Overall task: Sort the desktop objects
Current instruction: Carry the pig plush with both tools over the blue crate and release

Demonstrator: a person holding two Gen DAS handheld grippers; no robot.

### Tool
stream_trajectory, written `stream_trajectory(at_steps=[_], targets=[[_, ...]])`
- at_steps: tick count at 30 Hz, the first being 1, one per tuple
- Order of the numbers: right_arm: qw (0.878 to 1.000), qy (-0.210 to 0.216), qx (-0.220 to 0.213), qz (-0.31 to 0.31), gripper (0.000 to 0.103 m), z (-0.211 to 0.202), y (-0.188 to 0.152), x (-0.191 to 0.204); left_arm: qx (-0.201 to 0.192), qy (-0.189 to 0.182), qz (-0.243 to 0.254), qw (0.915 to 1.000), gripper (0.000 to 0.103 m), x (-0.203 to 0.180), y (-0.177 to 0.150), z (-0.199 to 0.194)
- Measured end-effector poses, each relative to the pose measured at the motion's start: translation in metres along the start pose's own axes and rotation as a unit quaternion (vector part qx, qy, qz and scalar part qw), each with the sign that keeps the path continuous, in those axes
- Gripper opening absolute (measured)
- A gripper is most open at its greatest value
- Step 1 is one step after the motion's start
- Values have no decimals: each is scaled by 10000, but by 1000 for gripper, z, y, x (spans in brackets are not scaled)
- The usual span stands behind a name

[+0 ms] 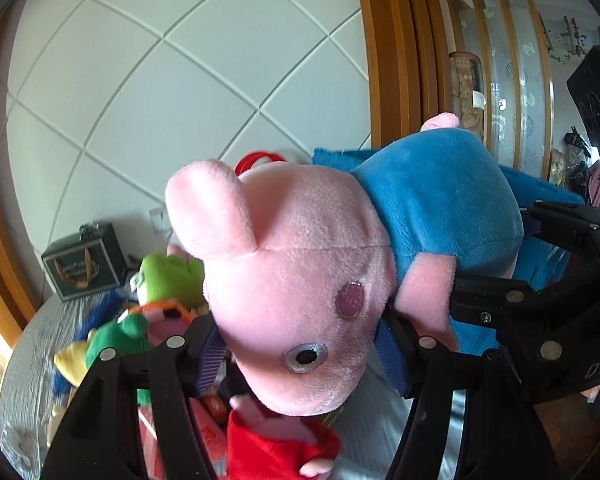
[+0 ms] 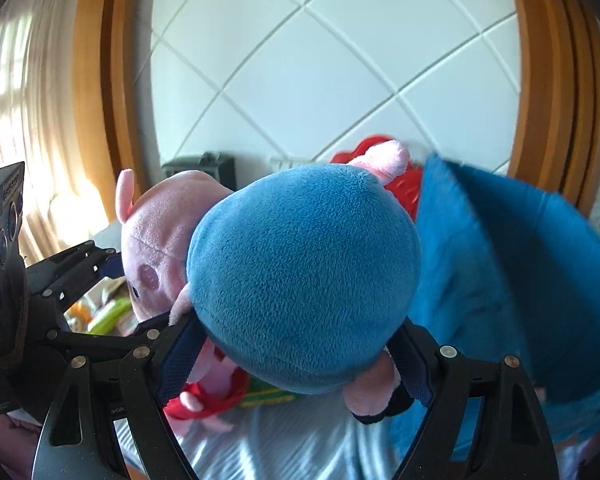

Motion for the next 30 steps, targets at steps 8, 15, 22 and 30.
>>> stream_trajectory(at_steps=[8, 15, 22, 30], targets=[[9980, -536, -332, -12, 85, -48, 27, -102, -281, -273, 189, 9991, 66, -89, 77, 16], [9970, -700, 21, 317, 86, -60, 16, -229, 104, -480, 358, 9982, 67, -203, 126, 69], [9937, -424, 627, 822, 86, -28, -7, -342, 982, -383, 450, 9934, 67, -284, 147, 163], [9770, 122, 1621, 1381, 86, 56, -37, -411, 2301, -103, 258, 9728, 67, -304, 134, 277]])
Point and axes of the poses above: each gripper's, at about its wrist camera, not at the fingertips, and z roughly the way its jaws point, x to its left, y to its top, the point moved 6 cm from there along z, roughly the way its jaws point, and after that the axes turned 9 degrees about -z, right-handed, at the moved point
